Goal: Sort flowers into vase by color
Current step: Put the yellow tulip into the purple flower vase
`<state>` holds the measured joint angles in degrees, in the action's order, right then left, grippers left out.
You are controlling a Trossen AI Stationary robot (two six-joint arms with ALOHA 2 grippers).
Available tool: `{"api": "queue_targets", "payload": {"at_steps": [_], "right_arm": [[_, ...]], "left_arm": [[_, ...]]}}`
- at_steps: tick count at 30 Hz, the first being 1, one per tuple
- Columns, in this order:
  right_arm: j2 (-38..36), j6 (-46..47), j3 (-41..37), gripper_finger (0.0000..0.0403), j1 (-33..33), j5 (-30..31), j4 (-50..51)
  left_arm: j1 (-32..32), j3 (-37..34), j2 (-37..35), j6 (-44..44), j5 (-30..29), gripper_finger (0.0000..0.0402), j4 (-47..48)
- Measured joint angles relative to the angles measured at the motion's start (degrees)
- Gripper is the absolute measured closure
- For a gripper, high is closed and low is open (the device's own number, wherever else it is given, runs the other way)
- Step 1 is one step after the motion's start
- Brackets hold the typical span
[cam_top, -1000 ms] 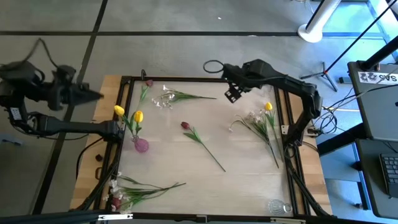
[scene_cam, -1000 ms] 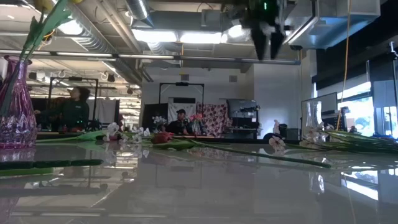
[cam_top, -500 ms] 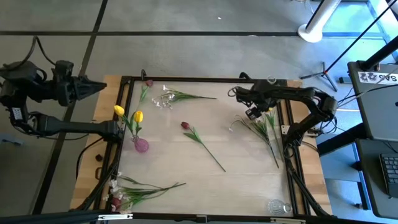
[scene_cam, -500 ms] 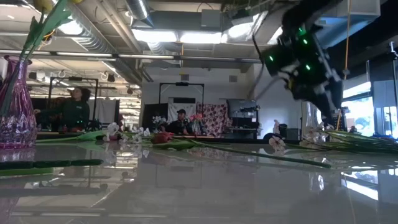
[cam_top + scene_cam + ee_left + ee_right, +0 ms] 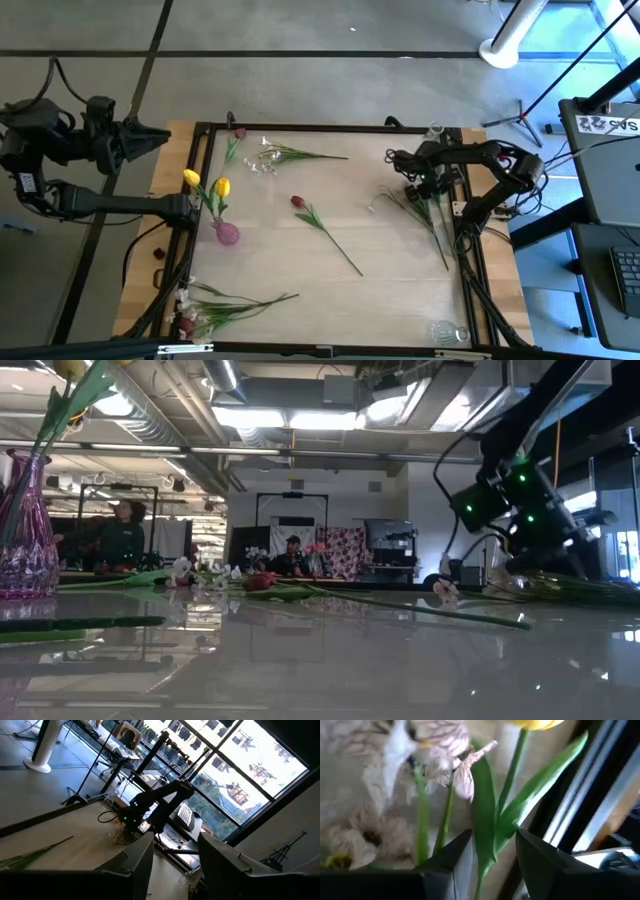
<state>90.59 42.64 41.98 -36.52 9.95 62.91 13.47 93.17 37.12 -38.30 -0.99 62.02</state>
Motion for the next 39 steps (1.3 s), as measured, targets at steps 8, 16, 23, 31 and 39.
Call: {"api": "queue_targets", "payload": {"at_steps": [8, 16, 23, 31, 39], "right_arm": [[-0.61, -1.28, -1.99, 0.0265, 0.73, -2.9, -2.89], [-0.74, -0.53, -0.52, 0.0383, 2.72, -5.66, -4.85], [-4.52, 1.87, 2.75, 0.038, 4.8, -8.58, -1.49], [-15.83, 6.47, 16.61, 0.0392, 12.92, -2.07, 6.53], [-20.04, -0.55, 29.87, 0.0397, 24.85, 4.14, -15.33]], "left_arm": [[0.0, 0.0, 0.0, 2.37, -0.03, 0.0251, -0.01], [0.0, 0.0, 0.0, 4.52, -1.04, 0.0251, -1.84], [0.0, 0.0, 0.0, 6.58, 4.55, 0.0251, -9.22], [0.0, 0.0, 0.0, 12.08, 4.19, 0.0251, -10.57], [0.0, -1.98, 1.3, 14.1, 2.54, 0.0229, -13.56]]}}
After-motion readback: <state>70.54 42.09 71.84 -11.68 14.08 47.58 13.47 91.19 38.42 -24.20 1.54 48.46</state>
